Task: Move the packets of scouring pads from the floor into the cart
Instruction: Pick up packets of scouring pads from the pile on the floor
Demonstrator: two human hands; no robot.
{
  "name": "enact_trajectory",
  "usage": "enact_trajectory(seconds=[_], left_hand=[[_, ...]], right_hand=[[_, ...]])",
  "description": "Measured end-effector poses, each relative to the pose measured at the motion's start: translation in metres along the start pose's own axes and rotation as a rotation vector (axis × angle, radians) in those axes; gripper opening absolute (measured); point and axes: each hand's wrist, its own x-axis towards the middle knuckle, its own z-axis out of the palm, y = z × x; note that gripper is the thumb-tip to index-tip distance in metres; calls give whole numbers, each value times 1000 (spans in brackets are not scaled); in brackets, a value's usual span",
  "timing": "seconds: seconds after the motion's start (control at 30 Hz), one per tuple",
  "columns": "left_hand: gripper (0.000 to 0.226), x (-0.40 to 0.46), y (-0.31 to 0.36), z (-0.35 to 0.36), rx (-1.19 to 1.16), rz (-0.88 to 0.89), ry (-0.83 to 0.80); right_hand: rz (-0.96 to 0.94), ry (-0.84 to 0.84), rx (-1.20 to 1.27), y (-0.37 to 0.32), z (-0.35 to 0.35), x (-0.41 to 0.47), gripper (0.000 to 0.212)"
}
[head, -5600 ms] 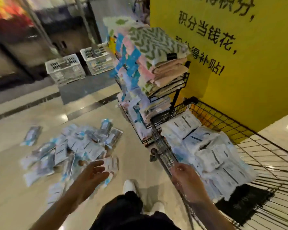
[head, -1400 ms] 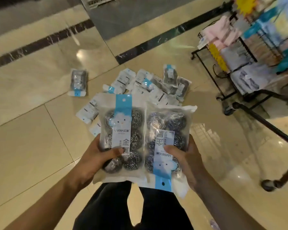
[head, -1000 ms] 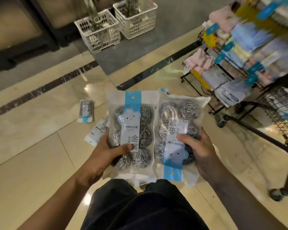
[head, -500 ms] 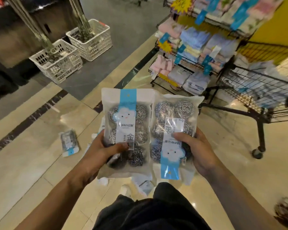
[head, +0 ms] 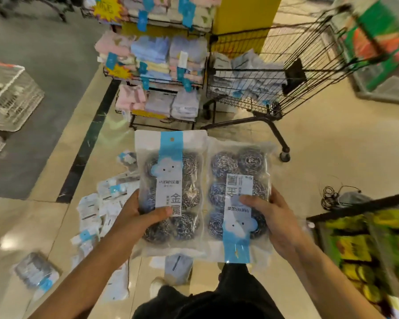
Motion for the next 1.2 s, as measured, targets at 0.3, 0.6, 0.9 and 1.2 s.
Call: enact_trajectory(seconds=[0.3, 0.6, 0.9, 1.2], left_hand=[[84, 72, 28, 172, 14, -27, -9], [57, 111, 42, 309, 83, -84, -46], [52, 189, 77, 350, 132, -123, -32], [68, 329, 149, 354, 133, -77, -57]], right_hand=[[7, 89, 54, -46, -157, 60, 37], [13, 88, 115, -97, -281, 109, 42], [57, 50, 101, -132, -302, 192, 41], [45, 44, 114, -203, -275, 332, 45]])
